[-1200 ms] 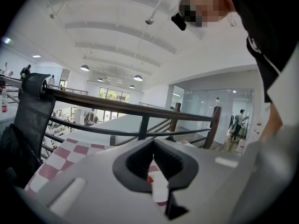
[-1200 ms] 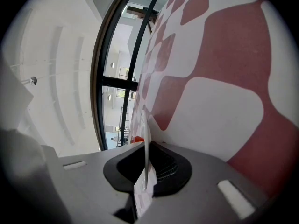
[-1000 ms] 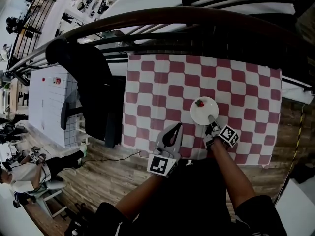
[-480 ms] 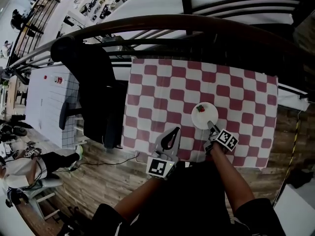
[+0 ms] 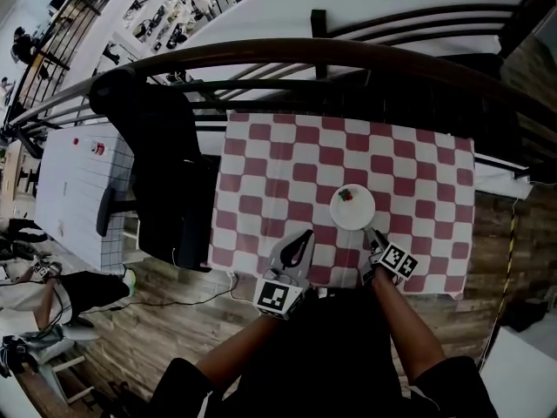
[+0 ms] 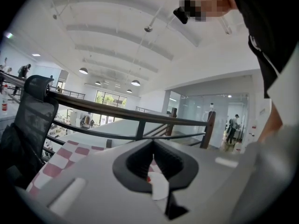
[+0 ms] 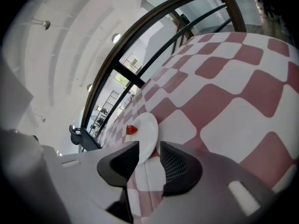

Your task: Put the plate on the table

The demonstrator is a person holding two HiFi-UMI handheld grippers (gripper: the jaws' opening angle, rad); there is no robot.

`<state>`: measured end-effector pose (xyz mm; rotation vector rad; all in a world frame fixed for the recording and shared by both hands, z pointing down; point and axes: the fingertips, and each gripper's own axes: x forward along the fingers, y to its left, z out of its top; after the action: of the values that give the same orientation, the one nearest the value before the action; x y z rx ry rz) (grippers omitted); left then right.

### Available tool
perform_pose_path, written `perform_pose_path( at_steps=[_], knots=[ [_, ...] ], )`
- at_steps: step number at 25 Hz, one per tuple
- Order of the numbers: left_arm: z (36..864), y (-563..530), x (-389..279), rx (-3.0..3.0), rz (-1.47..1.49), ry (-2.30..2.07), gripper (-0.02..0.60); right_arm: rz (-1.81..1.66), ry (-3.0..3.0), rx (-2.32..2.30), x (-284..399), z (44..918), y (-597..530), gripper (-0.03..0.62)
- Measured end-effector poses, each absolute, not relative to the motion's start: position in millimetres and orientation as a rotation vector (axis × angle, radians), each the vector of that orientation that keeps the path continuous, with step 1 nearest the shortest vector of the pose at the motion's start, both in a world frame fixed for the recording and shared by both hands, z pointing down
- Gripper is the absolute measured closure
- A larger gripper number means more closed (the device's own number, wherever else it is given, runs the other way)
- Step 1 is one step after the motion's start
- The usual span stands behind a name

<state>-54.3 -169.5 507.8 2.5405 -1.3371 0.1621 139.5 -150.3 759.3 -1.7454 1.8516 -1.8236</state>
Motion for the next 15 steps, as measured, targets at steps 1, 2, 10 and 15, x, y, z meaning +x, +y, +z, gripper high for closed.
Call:
perform_pose_path(
  at_steps=[1,2,10,15],
  knots=[
    [507,-167,-54,2.547,0.154,-1.327,0.574,-1.805,1.862,-1.733,138,752,-147,0.461],
    [505,-164,-54,2.555,0.146,-1.317,0.574,-1.784,1.866,-1.714,136,743,-146,0.475],
    [477,-145,-50,2.611,0.114,-1.273,0.574,-1.525,1.884,-1.623,108,637,-130,0.595],
    [458,-124,-45,2.72,0.087,-1.25,0.574,-1.286,2.071,-1.616,75,565,-121,0.595]
  ],
)
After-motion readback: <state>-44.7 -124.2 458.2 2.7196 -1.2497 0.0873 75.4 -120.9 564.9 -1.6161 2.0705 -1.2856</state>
